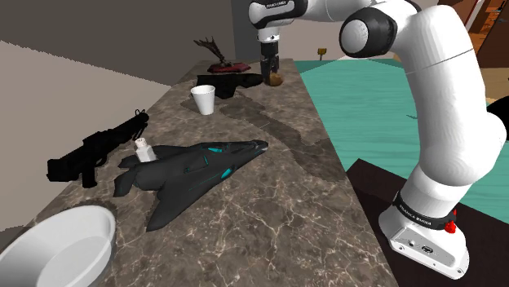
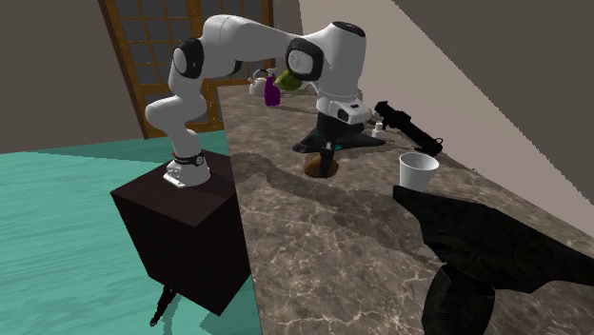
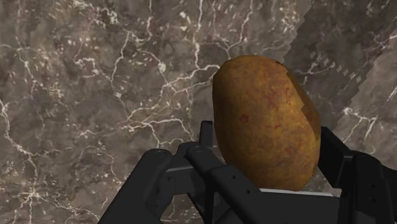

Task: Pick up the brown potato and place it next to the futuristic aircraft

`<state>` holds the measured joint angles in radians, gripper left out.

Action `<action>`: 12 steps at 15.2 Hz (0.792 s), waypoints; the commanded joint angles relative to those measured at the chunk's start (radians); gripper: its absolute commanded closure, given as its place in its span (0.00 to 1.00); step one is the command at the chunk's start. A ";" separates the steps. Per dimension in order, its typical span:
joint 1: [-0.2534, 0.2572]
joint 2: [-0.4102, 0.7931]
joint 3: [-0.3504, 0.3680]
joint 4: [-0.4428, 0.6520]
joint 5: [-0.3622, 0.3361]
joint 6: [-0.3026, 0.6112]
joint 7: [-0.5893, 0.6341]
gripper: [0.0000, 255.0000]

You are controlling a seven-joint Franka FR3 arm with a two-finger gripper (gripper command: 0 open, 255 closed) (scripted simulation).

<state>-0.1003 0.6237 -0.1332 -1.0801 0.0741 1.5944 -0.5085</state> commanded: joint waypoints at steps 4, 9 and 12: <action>-0.006 0.017 0.000 0.094 0.001 -0.077 0.001 1.00; 0.053 -0.203 0.002 -0.244 -0.020 0.042 0.042 1.00; 0.088 -0.331 0.010 -0.432 -0.033 0.103 0.079 1.00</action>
<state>-0.0249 0.3327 -0.1265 -1.4571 0.0447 1.6819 -0.4446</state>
